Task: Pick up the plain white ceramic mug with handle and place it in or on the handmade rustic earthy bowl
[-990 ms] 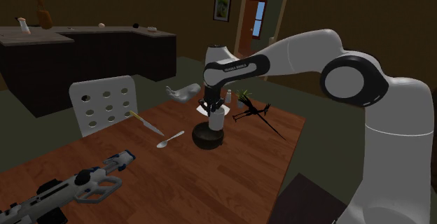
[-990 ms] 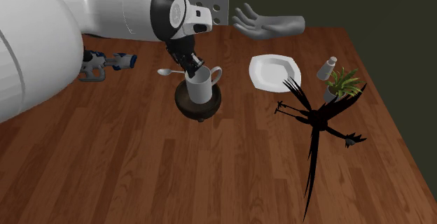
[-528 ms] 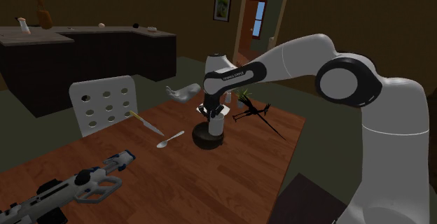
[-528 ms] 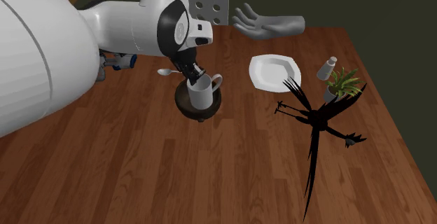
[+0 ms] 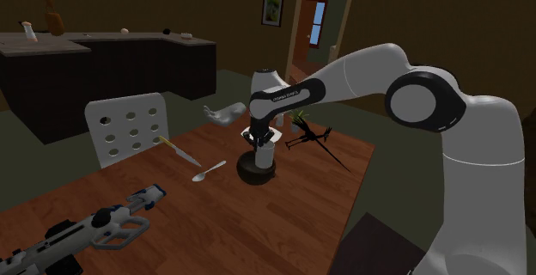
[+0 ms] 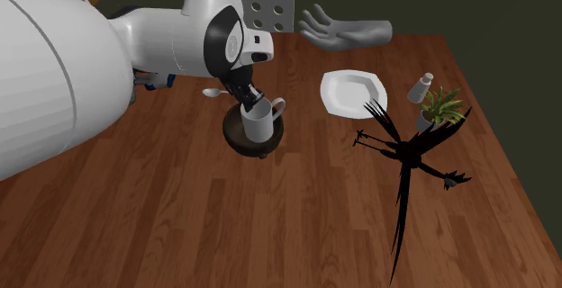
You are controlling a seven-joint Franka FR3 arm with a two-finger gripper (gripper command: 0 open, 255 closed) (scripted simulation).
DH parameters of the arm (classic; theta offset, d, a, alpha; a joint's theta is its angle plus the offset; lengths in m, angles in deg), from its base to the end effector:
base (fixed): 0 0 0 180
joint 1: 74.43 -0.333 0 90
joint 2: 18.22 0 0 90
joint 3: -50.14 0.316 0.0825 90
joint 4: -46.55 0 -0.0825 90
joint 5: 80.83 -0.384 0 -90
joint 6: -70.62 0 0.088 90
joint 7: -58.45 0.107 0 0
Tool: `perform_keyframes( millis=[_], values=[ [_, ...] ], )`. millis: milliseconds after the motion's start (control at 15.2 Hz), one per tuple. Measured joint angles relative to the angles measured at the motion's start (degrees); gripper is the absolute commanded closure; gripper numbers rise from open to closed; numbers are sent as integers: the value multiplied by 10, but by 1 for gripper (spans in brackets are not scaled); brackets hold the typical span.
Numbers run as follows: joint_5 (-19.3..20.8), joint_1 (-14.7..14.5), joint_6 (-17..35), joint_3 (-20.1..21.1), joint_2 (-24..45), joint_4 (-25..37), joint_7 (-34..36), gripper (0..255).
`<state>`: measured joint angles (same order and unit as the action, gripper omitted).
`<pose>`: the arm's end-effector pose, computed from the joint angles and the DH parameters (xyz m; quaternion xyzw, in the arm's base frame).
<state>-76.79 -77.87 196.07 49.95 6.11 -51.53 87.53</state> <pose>0.6664 0.0355 0.3487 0.9782 -0.2039 0.0338 0.0214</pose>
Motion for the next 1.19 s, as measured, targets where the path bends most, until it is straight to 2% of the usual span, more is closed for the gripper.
perform_keyframes(
  millis=[66,462,792,1188],
  values=[
    [0,0,0,0,0,0,0,0],
    [0,0,0,0,0,0,0,0],
    [-1,-1,-52,1,-31,21,-2,0],
    [-2,-2,-59,1,-32,26,-1,0]
  ],
)
